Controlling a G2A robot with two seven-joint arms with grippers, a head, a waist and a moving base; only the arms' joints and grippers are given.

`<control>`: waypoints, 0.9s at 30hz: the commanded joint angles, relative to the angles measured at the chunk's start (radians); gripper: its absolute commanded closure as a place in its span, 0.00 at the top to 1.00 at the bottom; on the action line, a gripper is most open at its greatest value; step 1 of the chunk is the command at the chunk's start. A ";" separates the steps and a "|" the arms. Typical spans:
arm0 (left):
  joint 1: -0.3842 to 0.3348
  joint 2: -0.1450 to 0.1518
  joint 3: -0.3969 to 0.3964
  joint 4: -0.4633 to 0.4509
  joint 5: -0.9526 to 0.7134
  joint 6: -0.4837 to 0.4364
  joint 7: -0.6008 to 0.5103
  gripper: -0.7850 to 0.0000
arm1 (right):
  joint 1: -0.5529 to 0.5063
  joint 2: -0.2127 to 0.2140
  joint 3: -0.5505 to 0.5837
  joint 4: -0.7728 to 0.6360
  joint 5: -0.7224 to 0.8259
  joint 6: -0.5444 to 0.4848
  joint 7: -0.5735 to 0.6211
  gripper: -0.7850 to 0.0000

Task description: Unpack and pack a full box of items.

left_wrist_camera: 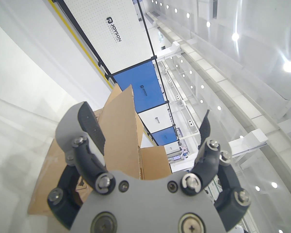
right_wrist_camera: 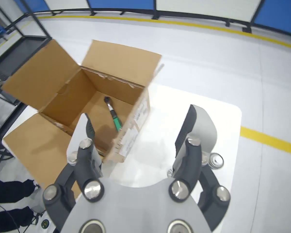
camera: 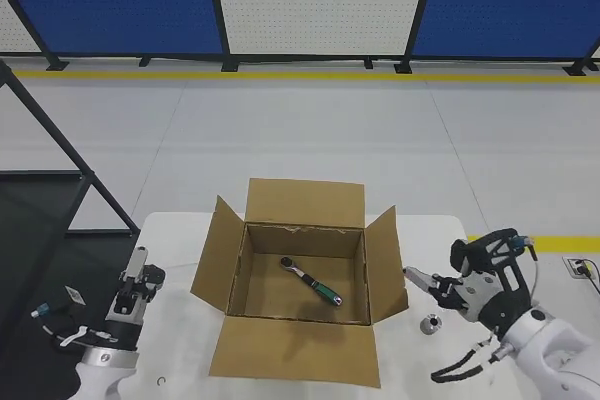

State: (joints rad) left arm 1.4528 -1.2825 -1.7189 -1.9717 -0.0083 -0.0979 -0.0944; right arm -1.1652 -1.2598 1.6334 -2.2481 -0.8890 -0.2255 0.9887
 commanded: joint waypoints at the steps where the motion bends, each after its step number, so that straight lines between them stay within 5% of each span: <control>1: 0.008 0.000 -0.016 -0.001 -0.011 -0.004 0.010 1.00 | 0.045 0.002 -0.055 0.008 -0.007 -0.010 0.026 1.00; 15: 0.076 0.000 -0.125 -0.006 -0.088 -0.036 0.040 1.00 | 0.519 -0.048 -0.561 0.448 -0.102 0.140 0.119 1.00; 22: 0.079 0.001 -0.138 -0.006 -0.103 -0.037 0.023 1.00 | 0.656 -0.088 -0.687 0.714 -0.086 0.203 0.098 1.00; 27: 0.077 0.002 -0.142 -0.004 -0.098 -0.036 0.012 1.00 | 0.660 -0.091 -0.687 0.734 -0.064 0.210 0.090 1.00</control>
State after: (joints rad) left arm 1.5298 -1.2809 -1.8589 -1.9771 -0.1057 -0.1351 -0.0821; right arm -0.5051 -1.3511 0.9462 -1.5130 -0.9517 -0.0153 1.0778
